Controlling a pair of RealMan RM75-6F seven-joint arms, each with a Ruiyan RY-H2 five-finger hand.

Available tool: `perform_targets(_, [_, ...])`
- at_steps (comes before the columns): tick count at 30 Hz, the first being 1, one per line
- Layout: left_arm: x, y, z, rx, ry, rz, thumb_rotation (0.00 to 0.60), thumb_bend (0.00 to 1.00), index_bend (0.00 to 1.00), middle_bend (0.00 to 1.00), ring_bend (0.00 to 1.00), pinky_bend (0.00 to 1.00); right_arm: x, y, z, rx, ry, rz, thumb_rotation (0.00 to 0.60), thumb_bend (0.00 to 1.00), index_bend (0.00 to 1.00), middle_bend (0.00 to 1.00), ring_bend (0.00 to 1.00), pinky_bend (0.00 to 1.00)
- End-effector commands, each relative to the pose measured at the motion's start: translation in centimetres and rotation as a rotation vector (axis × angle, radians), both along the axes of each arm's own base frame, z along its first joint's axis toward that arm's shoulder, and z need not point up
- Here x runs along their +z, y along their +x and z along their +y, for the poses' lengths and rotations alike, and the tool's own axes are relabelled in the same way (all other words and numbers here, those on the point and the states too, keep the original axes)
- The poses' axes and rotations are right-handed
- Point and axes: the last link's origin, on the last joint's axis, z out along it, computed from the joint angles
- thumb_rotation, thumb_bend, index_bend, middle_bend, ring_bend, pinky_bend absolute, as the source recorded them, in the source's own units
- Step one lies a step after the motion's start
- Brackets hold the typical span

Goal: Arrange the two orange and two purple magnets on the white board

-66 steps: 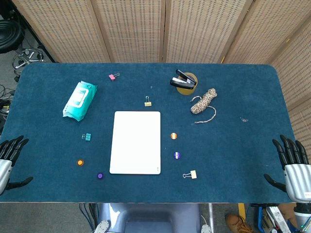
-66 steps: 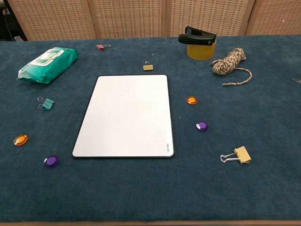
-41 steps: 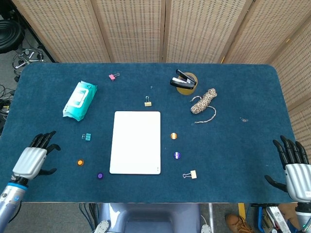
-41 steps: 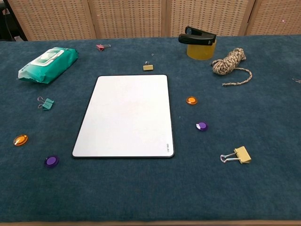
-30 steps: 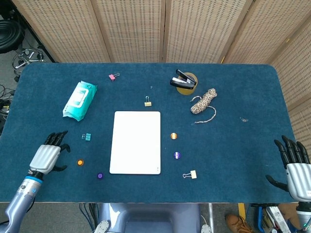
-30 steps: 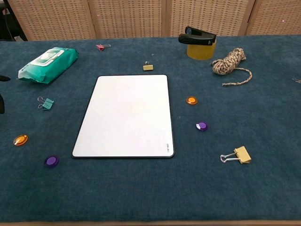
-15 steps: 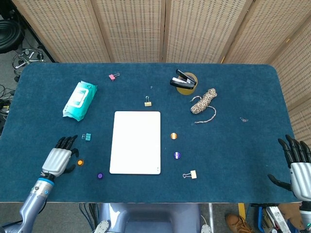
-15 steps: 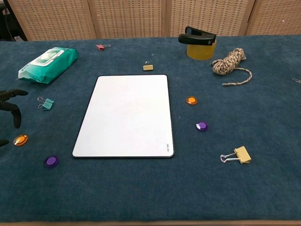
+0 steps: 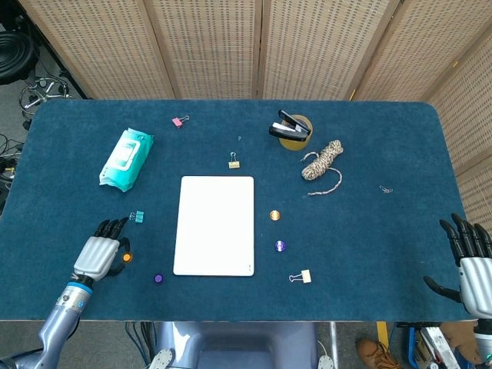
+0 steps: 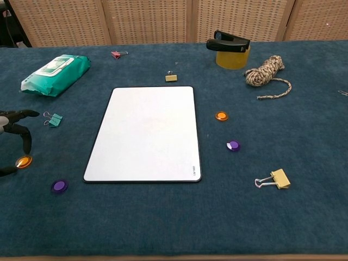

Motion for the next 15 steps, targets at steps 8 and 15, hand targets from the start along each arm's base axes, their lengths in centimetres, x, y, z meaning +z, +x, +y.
perform_targets(8, [-0.43, 0.3, 0.25, 0.003, -0.021, 0.023, 0.6, 0.26, 0.49, 0.0, 0.0, 0.0, -0.02, -0.01, -0.03, -0.002, 0.002, 0.0, 0.6, 0.0, 0.0, 0.0, 0.0, 0.0])
perform_targets(15, [-0.6, 0.29, 0.36, 0.015, -0.021, 0.035, 0.6, 0.26, 0.49, 0.0, 0.0, 0.0, 0.07, -0.04, -0.04, -0.004, 0.001, -0.006, 0.6, 0.0, 0.0, 0.0, 0.0, 0.0])
